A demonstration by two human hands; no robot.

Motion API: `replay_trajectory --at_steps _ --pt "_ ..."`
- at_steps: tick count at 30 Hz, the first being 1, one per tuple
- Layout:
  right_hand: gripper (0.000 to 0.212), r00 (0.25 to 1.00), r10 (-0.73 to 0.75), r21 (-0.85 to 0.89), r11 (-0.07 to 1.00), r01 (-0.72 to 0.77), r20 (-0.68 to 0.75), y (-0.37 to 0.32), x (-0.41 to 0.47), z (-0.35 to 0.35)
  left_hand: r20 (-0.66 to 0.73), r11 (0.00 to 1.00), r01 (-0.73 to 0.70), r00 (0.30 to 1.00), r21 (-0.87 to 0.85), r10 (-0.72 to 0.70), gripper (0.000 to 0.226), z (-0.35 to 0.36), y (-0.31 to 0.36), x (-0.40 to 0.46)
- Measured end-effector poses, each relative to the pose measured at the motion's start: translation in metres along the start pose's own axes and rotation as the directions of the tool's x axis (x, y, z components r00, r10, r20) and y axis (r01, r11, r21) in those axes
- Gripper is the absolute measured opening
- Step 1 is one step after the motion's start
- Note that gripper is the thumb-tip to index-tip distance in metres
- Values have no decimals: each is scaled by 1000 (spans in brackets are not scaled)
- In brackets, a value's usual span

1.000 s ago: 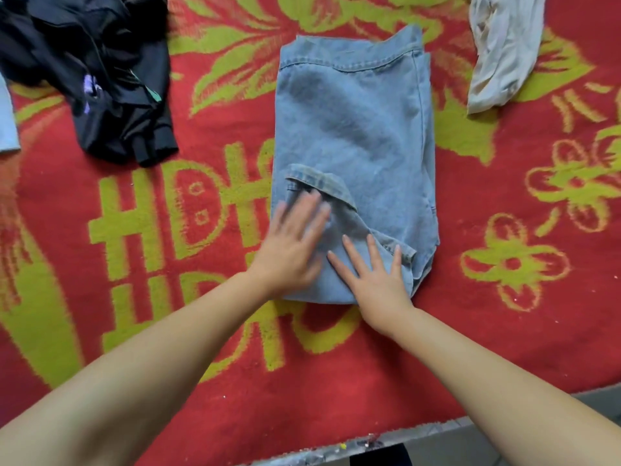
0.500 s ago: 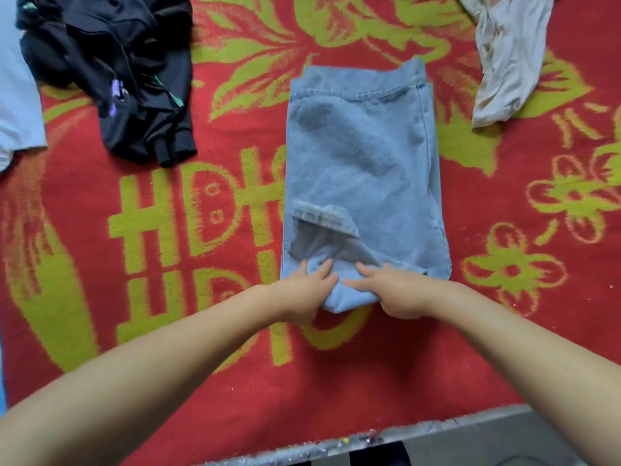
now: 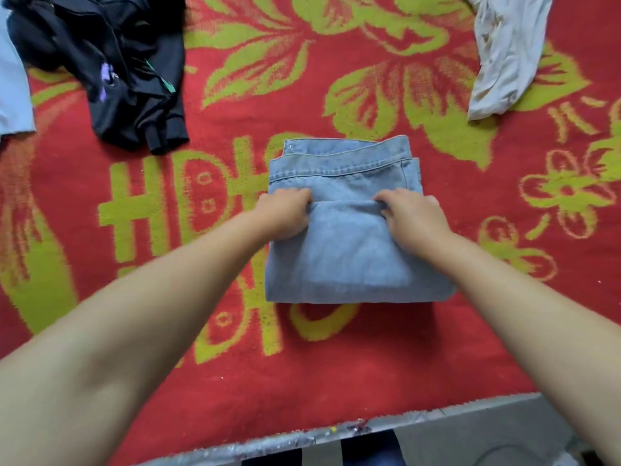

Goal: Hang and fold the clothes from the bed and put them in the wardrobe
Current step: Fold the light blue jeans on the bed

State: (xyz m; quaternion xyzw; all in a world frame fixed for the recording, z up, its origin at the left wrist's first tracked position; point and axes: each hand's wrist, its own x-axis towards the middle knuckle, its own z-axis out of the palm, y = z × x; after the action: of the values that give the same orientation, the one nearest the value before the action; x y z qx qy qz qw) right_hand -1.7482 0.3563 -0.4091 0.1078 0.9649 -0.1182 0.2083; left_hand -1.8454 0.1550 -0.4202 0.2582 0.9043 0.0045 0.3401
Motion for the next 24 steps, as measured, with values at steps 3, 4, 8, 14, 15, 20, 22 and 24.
replay_trajectory --at_steps 3,4,8,14,15,20,22,24 --pt "45 975 -32 -95 995 11 -219 -24 -14 26 -232 989 138 965 44 -125 33 51 9 -9" --pt "46 959 -113 -104 991 89 -260 -33 -24 36 -303 984 178 938 4 -168 35 65 9 -13" --pt "57 962 -243 -185 958 219 -123 -33 -57 73 -390 959 257 876 -120 -284 45 77 6 -20" --pt "56 951 -310 -179 935 307 14 -9 -31 83 -349 932 -281 871 227 347 63 89 47 -37" --pt "54 943 -333 -191 924 330 18 -8 -28 82 -293 955 -238 914 175 282 68 99 48 -43" --pt "55 943 -326 -175 927 333 64 1 -19 95 -289 992 -79 952 96 104 68 118 43 -39" --pt "54 948 -295 -184 931 314 123 2 -12 97 -248 995 -82 964 50 92 70 111 43 -37" --pt "57 946 -286 -209 926 313 150 2 -12 91 -220 995 -98 971 4 96 73 110 41 -40"
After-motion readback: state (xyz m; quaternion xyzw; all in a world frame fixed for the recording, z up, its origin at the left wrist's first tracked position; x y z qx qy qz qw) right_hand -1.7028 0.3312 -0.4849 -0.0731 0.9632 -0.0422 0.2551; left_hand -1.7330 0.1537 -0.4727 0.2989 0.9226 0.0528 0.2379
